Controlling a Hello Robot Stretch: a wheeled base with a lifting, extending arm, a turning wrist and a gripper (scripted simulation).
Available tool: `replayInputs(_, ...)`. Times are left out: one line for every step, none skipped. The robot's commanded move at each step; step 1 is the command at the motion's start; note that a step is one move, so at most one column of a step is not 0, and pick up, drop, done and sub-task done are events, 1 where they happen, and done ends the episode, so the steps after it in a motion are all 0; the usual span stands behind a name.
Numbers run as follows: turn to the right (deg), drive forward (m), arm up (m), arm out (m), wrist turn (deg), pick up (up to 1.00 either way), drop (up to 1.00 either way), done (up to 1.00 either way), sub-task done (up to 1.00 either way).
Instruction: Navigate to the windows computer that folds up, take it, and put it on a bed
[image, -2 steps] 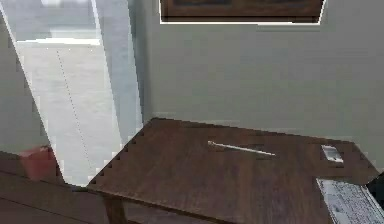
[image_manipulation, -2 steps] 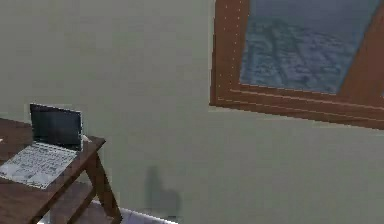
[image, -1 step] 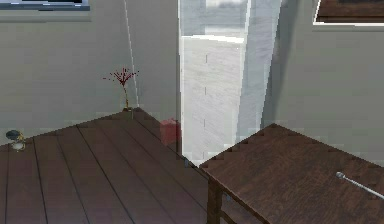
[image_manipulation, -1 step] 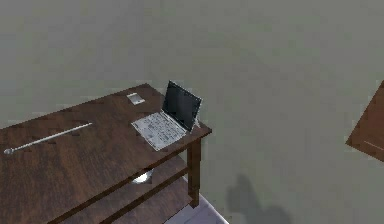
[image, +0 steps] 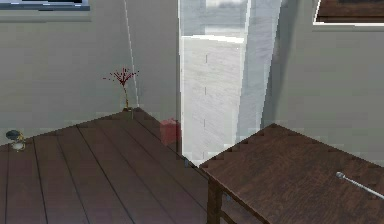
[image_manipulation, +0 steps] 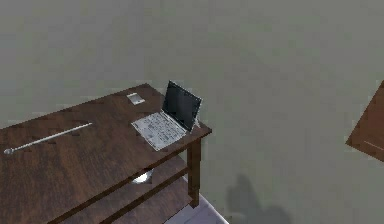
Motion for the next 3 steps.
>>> replayInputs(0.0,0.00,0.34,0.00,0.0,0.00,0.00,0.00,0.00)
replayInputs(0.0,0.00,0.00,0.44,0.0,0.00,0.00,0.00,0.00)
replayInputs(0.0,0.00,0.00,0.00,45.0,0.00,0.00,0.00,0.00)
